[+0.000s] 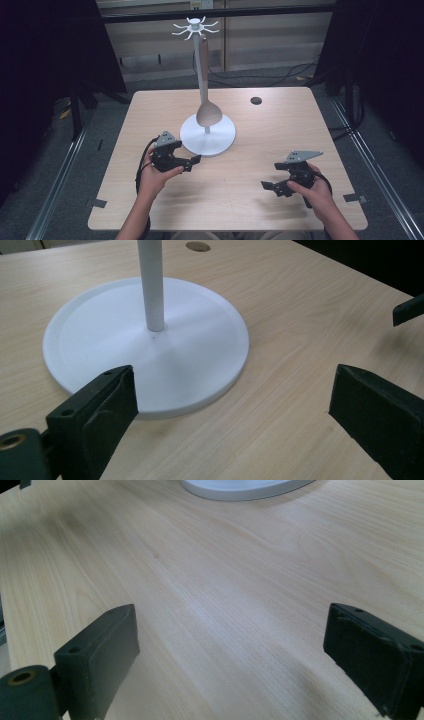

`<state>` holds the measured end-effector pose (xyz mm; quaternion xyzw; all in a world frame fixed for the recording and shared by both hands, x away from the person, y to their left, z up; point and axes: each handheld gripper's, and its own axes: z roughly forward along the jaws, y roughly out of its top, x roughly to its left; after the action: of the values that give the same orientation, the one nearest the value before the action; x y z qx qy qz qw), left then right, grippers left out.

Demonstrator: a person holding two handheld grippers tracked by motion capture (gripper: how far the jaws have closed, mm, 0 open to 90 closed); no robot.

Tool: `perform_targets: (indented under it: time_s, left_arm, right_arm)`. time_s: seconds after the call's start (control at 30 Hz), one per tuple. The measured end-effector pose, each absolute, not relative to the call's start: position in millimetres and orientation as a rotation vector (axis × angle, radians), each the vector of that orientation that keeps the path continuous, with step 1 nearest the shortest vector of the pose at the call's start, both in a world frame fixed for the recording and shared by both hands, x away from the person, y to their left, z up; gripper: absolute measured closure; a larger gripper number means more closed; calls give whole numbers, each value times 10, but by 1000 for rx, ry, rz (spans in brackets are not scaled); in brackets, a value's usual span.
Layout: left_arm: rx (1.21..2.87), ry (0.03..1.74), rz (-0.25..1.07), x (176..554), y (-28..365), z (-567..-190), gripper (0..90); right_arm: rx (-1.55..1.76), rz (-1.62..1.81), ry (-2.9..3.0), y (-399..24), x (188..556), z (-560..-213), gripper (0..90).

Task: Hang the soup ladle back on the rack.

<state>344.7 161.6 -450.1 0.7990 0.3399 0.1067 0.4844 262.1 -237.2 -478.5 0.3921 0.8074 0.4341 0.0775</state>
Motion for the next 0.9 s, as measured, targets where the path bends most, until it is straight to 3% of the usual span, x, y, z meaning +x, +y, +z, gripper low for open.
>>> perform_targets:
  time_s: [0.9]
  left_arm:
    - [1984, 843, 216, 3419, 1743, -4811, 49]
  right_arm:
    - [1172, 1291, 2423, -2379, 2591, -4787, 72]
